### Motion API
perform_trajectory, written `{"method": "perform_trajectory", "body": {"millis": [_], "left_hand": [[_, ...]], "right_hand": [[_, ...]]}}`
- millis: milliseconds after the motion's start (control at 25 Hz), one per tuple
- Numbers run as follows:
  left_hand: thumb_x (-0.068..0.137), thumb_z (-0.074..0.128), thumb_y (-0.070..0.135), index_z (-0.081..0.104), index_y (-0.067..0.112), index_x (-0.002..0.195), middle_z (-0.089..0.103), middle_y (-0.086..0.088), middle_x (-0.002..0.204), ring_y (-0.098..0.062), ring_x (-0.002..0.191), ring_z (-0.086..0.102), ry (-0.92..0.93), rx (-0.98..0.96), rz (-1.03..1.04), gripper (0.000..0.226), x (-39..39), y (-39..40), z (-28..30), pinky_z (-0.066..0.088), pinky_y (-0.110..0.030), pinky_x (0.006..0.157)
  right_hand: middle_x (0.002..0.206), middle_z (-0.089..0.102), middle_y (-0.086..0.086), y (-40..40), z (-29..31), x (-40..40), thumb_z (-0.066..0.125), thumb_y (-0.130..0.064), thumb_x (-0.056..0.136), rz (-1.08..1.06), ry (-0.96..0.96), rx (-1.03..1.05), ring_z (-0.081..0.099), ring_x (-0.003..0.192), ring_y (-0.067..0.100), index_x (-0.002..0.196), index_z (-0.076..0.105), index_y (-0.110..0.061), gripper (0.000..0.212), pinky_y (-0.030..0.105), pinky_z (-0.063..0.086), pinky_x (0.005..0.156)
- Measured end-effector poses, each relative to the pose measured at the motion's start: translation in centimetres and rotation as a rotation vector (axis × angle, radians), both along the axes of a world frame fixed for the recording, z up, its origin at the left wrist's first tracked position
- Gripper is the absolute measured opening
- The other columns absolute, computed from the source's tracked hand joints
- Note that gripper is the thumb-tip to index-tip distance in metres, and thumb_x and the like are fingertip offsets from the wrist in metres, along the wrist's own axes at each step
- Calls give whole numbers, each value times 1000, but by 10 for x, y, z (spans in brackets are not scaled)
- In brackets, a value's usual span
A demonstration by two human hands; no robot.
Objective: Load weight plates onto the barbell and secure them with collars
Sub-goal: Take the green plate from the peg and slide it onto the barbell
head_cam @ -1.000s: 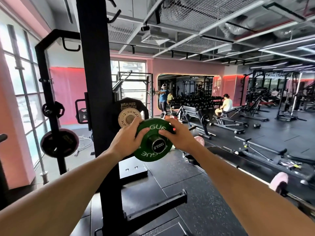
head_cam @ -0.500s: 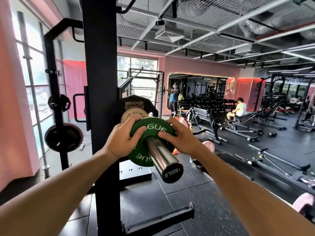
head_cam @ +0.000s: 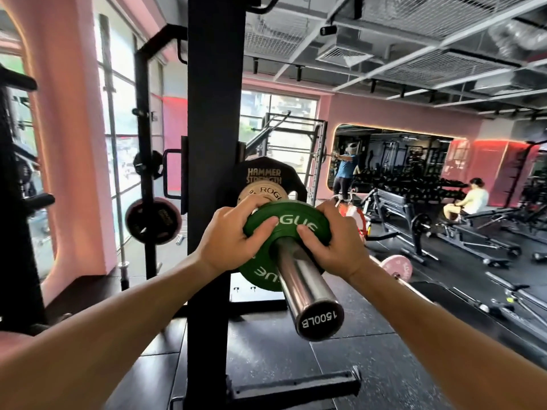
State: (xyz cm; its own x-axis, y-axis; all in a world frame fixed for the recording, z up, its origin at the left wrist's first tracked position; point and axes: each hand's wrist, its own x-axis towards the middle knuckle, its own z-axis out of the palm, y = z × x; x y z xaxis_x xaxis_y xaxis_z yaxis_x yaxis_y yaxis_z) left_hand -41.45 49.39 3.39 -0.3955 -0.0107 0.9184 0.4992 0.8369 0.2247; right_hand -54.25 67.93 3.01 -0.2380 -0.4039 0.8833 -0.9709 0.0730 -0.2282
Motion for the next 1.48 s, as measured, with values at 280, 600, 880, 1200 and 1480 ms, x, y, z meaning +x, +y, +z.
{"method": "perform_trajectory", "body": {"millis": [280, 600, 880, 1200, 1480], "left_hand": [[93, 61, 36, 65, 16, 106, 69, 9, 71, -5, 60, 67, -4, 1, 95, 25, 6, 4, -1, 53, -25, 57], [90, 56, 60, 56, 27, 96, 69, 11, 69, -5, 63, 67, -125, 159, 255, 33, -21, -11, -6, 55, -32, 61], [83, 50, 76, 45, 46, 124, 61, 24, 110, -13, 111, 57, -197, 216, 343, 51, -65, -43, -11, 51, -47, 95], [88, 54, 66, -7, 41, 158, -4, -15, 168, -36, 154, -5, -522, 319, 492, 96, -119, -88, 0, 15, -66, 119], [90, 65, 54, -8, 38, 158, 13, -19, 159, -46, 143, 15, -452, 362, 470, 101, -145, -104, -3, 23, -56, 115]], "right_hand": [[64, 62, -6, -5, 1, -10, 61, -53, 85, 79, -13, 30, 61, 58, 9, 91, 49, -22, 34, 35, 47, 47], [66, 60, -13, -23, 14, -24, 55, -62, 82, 22, -140, 169, 62, 61, 3, 94, 46, -28, 37, 15, 39, 51], [137, 52, 9, -55, 9, -57, 40, -67, 94, -354, 14, 251, 40, 133, 32, 132, 54, -24, 59, 51, 32, 109], [167, -7, 13, -118, 17, -111, 49, -74, 86, -220, -448, 344, 1, 152, 44, 153, -6, -52, 89, 66, 14, 117], [159, 8, 12, -138, 9, -140, 55, -72, 85, -215, -445, 239, 21, 139, 47, 142, -8, -62, 86, 60, 33, 105]]}}
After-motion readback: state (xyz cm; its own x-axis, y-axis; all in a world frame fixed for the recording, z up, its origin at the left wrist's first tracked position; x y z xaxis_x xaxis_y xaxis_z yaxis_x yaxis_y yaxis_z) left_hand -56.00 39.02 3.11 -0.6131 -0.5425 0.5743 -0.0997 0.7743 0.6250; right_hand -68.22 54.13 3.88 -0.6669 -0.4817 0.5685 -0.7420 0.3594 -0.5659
